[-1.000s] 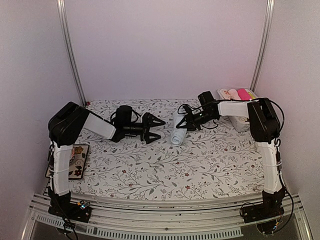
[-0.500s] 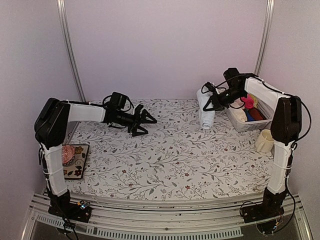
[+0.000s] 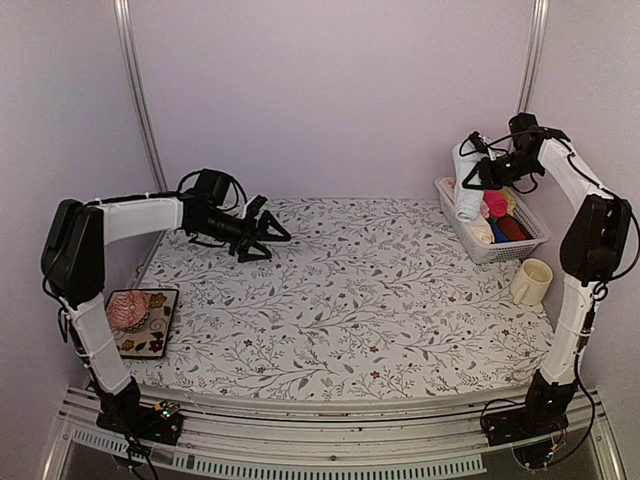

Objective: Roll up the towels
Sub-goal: Adjust the storage box at the corner of the board.

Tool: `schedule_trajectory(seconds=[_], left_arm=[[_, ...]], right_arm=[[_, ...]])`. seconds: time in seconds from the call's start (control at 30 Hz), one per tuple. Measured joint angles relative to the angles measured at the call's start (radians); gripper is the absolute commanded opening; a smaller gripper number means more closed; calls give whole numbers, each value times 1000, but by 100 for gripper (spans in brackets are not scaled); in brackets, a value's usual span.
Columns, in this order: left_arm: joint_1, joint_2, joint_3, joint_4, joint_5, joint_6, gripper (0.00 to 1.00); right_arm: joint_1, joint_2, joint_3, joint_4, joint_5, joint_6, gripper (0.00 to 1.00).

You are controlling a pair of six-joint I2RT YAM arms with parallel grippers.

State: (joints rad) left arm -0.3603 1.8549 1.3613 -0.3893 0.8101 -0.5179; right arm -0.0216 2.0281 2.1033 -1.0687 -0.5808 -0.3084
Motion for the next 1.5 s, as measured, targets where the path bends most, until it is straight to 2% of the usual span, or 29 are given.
schedule_trajectory(seconds=[0.2,0.43,0.67,0.83,1.0,1.13,1.5], left_arm=[[6,-2,-1,-24,-7,20,97],[7,27,16,-18,6,14,97],[7,86,65,-16,17,8,97],[7,117,97,-9,27,4,97],[7,149,97,-9,34,-1,97],[7,151,97,-8,38,-5,97],[7,151,97,-8,42,-10,97]], right_arm=[[-77,0,6,34,107,16,3],[-125,-45,-167,162,328,116,3],[-136,-43,-211,222,476,172,2],[-136,11,-213,231,468,179,2],[-131,96,-218,245,394,174,2],[-115,101,-216,255,334,163,2],[29,154,-157,237,187,204,3]])
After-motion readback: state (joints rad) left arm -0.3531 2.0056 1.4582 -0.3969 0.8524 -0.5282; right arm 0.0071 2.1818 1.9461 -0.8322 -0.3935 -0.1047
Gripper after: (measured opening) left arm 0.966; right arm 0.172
